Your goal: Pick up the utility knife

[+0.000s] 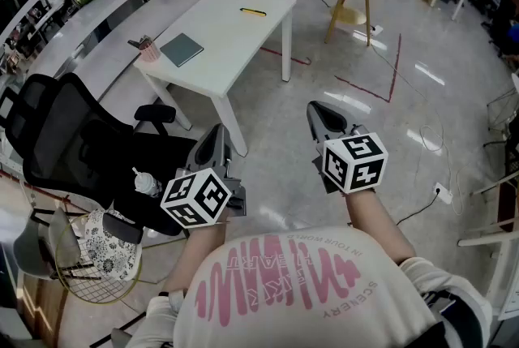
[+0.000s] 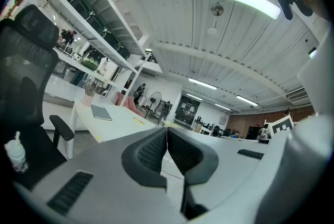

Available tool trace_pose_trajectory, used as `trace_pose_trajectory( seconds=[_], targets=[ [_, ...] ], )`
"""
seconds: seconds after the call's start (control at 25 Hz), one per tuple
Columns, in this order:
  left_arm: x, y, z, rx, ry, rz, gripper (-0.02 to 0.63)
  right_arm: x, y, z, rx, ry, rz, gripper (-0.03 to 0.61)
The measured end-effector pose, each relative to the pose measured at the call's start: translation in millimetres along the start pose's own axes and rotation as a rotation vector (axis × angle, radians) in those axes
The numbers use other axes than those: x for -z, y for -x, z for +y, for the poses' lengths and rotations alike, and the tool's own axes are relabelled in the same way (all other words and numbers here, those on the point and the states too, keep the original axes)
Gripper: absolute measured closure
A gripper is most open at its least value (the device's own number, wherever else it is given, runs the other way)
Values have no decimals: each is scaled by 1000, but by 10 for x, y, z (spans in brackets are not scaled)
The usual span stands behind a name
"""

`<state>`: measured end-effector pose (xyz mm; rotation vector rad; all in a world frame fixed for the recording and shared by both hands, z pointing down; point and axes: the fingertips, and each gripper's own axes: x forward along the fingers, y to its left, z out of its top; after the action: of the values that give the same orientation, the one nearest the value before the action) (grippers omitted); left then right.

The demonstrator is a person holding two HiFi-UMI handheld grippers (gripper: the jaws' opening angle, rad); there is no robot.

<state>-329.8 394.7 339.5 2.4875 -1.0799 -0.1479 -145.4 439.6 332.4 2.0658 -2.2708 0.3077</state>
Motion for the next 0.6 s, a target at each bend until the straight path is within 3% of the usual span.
trace_pose_trajectory(
  seconds=[0.4,0.6],
  targets=[
    [-118,-3,132,18,-11,-10,589,-6,-80,88,23,4,-4,563],
    [-11,39,230,37,4,-8,589,167,-55,141,34,-50,-24,562]
  ],
)
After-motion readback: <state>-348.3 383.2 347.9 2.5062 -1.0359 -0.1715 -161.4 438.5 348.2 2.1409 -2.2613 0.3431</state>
